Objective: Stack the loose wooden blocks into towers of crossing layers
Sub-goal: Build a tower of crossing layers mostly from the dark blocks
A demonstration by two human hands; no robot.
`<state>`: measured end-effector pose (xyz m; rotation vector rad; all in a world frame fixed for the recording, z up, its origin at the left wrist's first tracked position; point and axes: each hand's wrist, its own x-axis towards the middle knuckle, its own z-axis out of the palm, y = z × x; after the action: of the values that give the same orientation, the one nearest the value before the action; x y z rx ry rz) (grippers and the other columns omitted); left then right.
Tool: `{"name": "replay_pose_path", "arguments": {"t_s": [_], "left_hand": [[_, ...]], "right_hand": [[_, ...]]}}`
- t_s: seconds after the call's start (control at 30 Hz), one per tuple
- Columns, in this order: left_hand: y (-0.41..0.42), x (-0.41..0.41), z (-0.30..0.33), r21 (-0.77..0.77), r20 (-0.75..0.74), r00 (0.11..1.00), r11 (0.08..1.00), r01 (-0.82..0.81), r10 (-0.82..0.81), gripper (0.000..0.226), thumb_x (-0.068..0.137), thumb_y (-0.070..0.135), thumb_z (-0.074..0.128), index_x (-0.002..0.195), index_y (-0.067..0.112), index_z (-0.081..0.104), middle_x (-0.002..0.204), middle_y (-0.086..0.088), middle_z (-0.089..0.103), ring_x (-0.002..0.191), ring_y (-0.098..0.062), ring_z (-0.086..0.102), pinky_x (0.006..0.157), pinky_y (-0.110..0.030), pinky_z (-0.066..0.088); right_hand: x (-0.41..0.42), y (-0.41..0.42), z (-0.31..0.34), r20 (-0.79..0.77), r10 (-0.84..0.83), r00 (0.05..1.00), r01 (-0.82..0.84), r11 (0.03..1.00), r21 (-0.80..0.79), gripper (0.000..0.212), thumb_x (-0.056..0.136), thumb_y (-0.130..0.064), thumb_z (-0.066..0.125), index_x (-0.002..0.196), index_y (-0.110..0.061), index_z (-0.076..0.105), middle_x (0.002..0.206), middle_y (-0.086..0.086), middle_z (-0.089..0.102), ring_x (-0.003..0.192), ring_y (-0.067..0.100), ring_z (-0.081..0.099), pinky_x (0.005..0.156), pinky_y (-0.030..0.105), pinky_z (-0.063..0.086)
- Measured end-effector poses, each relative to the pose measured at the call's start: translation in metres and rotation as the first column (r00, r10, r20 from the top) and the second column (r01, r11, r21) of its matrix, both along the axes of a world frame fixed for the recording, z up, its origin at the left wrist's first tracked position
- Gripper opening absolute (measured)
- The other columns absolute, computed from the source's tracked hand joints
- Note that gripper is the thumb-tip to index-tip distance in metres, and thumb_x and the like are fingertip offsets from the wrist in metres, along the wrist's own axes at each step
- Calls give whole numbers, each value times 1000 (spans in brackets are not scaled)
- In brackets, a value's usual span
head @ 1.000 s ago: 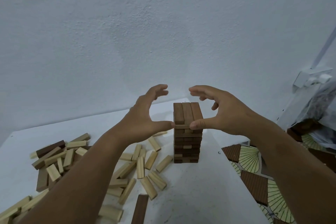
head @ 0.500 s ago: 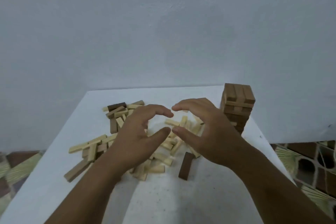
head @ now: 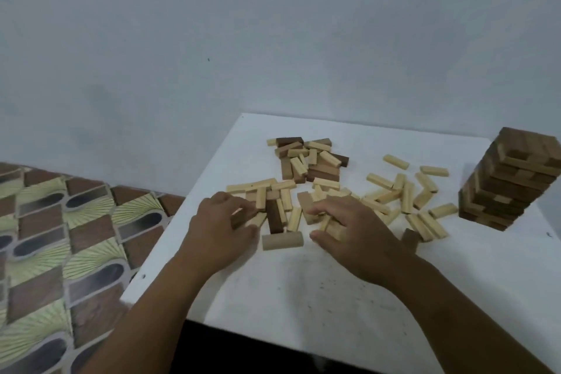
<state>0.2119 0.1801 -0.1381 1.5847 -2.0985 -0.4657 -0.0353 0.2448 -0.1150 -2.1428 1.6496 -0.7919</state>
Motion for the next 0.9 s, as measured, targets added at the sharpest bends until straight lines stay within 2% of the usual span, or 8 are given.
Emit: {"name": "replay_pose_path", "arguments": {"t_s": [0.1,0.27,0.4,0.53,0.63,0.73,0.83,0.9], "left_hand": [[1,10,-14,-2,-47,999,1000,-12,12,25,83,33,71,108,34,69,109,16,61,102,-5,51,87,-21,38],[11,12,-22,-50,-326,940,991,-127,104,12,86,19,70,87,31,68,80,18,65,78,0,56,64,-17,41],[15,16,-25,-19,-495,860,987,-157,127,23,88,15,67,101,33,62,87,12,65,77,-6,60,67,-22,49],[15,21,-29,-50,-497,861,987,-150,106,37,86,3,67,114,27,64,96,12,60,85,-6,57,73,-12,44],[14,25,-27,-101,-415,906,986,-131,78,34,84,2,69,108,26,68,95,10,57,91,1,53,75,-5,36],[15,25,-25,-157,-403,914,981,-117,45,25,86,11,67,97,32,63,91,11,54,89,-2,52,72,-13,38],[16,21,-22,-208,-448,894,973,-97,-6,14,87,18,61,97,27,62,93,9,56,90,-8,55,72,-18,45],[19,12,-18,-186,-514,857,979,-80,-28,13,87,18,61,98,22,64,95,8,60,91,-11,58,73,-17,47]], "right_hand": [[20,-4,-6,-83,59,995,-58,998,6,30,87,-40,66,116,-32,65,111,-21,62,101,0,48,88,23,41],[49,-10,-11,-174,157,972,-152,987,42,36,84,-40,69,118,-30,64,112,-15,64,100,4,48,89,27,44],[61,-21,-15,-238,185,953,-167,981,94,47,83,-36,72,128,-26,62,112,-9,60,100,7,42,82,23,35],[58,-25,-17,-187,220,957,-200,973,116,42,84,-34,72,124,-24,65,96,-14,48,86,1,37,70,13,30],[51,-19,-12,-74,141,987,-136,989,63,34,87,-34,70,120,-28,62,100,-17,44,93,-6,44,71,7,39],[40,-5,-2,23,20,1000,-20,1000,-20,29,92,-29,64,119,-33,54,105,-16,48,100,-7,46,75,5,42],[18,15,4,101,-128,987,133,990,-50,29,95,-24,58,118,-37,46,85,-11,56,81,2,53,65,7,39],[-5,30,0,79,-234,969,239,969,-64,35,90,-22,66,119,-35,51,81,-14,56,77,2,54,62,9,39]]}}
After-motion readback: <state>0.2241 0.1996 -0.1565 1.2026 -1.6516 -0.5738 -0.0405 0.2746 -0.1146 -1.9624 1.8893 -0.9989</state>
